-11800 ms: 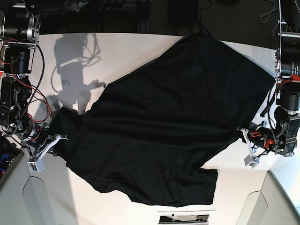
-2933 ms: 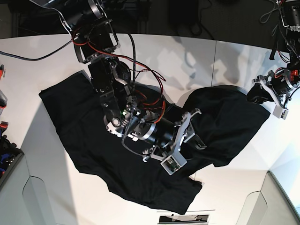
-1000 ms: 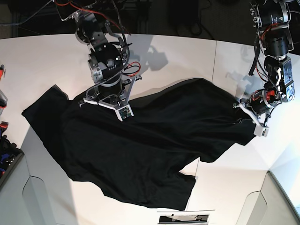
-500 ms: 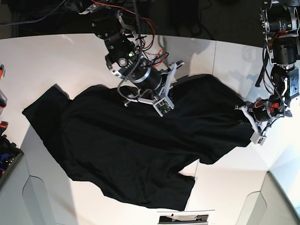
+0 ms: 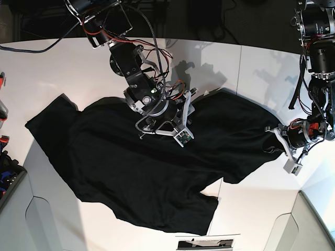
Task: Layout the t-shirt on the table in an organized manner, then fold the t-shirt properly
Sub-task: 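Lower the right gripper onto the shirt and pull the fabric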
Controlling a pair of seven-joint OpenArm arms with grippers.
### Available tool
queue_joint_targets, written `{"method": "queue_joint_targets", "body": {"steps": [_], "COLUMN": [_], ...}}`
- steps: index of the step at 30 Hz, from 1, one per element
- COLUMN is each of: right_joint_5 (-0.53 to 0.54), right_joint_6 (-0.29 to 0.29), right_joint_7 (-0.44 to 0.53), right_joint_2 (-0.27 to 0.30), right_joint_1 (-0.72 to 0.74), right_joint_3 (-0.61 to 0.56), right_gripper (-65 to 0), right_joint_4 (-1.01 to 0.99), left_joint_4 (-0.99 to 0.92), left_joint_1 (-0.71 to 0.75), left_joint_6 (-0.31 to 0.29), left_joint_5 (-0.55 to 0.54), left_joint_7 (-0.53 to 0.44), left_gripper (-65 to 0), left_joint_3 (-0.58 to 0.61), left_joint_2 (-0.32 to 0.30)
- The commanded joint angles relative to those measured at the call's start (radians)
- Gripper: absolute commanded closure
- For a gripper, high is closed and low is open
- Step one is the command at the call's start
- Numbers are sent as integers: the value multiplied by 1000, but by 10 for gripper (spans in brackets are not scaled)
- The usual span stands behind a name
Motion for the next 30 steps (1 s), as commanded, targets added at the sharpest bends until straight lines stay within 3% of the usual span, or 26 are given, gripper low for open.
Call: {"method": "queue_joint_targets", "body": {"steps": [1, 6, 10, 13, 15, 19, 25, 30], "right_joint_5": [-3, -4, -53, -51, -48, 1, 56, 123], "right_joint_6": [-5, -6, -8, -47, -80, -86, -85, -72], "right_joint_7": [20, 55, 72, 71, 45, -89, -137, -167], "right_joint_2": [-12, -11, -10, -8, -9, -8, -9, -12], "right_joint_1": [26, 46, 50, 50, 50, 24, -81, -94], "right_joint_3": [0, 0, 0, 0, 0, 0, 0, -1], "right_gripper": [-299, -246, -117, -7, 0, 0, 0, 0], "right_joint_4": [-5, -130, -203, -196, -161, 17, 360, 435], "left_joint_4": [15, 15, 15, 15, 15, 15, 15, 15], "left_joint_1": [-23, -23, -23, -24, -24, -23, -12, 53], "left_joint_6": [-5, -5, -5, -5, -5, -5, -5, -5], "left_joint_5": [-16, -26, -58, -58, -58, -68, -72, -69], "left_joint_7": [-16, -6, -6, -6, -4, 12, 16, 11], "left_gripper": [-13, -13, -13, -13, -13, -13, -13, -13], "left_joint_3": [-7, -7, -7, -7, -7, -7, -7, -7], "left_joint_2": [-23, -23, -22, -19, -20, -21, -20, -19]}}
